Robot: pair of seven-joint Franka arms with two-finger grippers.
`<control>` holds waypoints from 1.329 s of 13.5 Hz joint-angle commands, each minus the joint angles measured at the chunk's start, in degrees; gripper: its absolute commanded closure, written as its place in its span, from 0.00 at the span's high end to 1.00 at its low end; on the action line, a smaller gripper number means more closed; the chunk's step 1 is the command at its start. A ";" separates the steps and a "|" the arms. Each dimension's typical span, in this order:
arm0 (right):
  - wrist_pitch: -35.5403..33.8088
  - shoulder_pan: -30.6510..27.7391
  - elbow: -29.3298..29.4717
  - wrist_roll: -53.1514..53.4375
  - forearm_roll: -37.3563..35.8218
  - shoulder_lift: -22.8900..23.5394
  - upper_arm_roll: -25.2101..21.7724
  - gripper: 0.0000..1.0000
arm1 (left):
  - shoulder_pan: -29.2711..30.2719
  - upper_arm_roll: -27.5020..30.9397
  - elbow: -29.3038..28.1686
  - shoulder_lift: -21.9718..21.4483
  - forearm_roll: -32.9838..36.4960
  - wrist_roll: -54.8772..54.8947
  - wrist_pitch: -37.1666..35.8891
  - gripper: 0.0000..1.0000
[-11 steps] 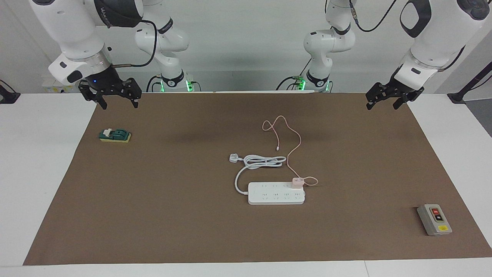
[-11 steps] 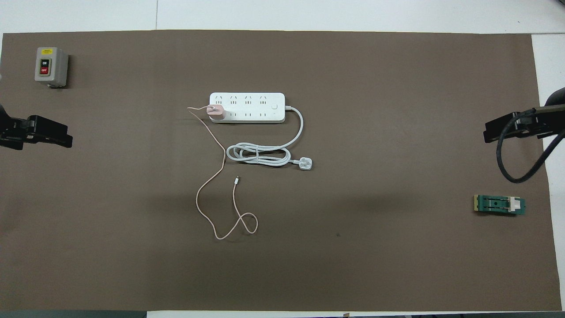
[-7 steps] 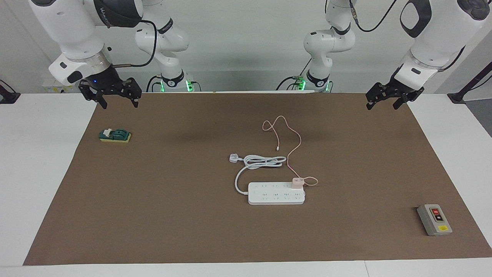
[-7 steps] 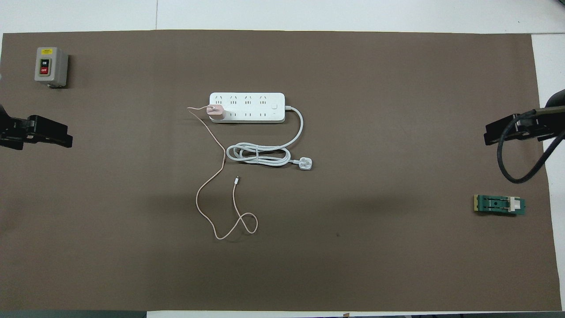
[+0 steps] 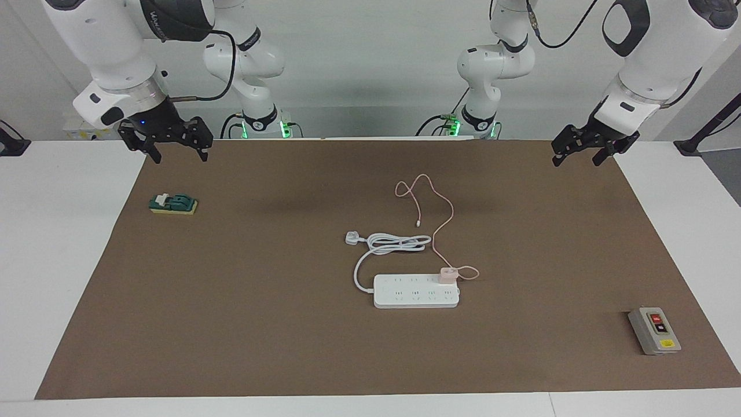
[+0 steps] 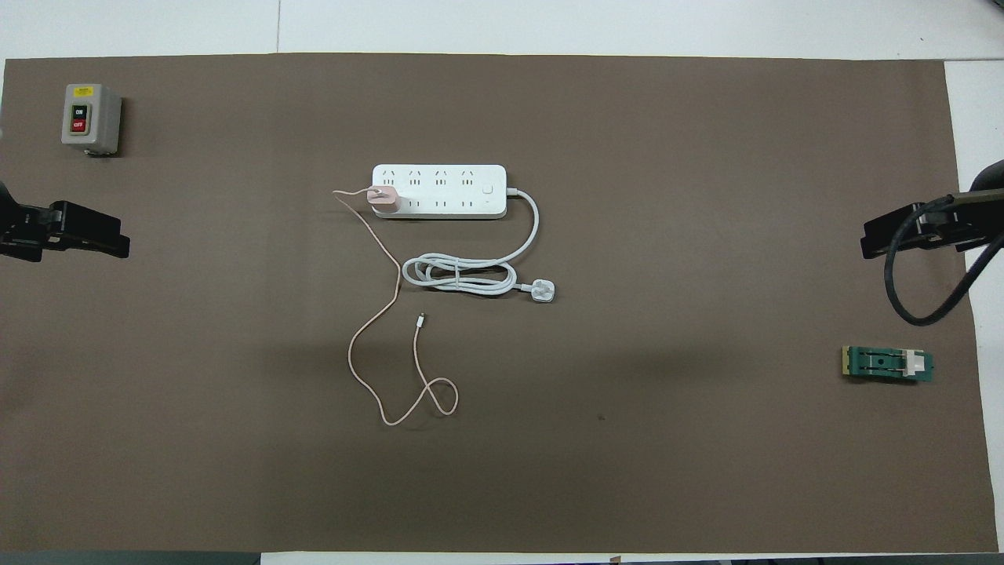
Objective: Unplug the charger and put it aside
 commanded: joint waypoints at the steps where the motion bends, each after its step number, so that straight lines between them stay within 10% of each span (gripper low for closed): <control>1: -0.40 -0.64 -1.73 0.56 -0.55 -1.56 0.45 1.00 | -0.50 -0.79 0.96 1.43 -0.58 -0.17 -0.06 1.00; 8: -0.40 -0.56 -1.73 0.56 -0.29 -1.56 0.54 1.00 | -2.43 -2.03 -0.71 2.48 -0.14 -29.13 5.29 1.00; 18: 7.40 8.66 -7.08 23.82 6.73 0.02 1.24 1.00 | -17.62 0.85 19.38 29.54 1.89 -95.22 10.92 1.00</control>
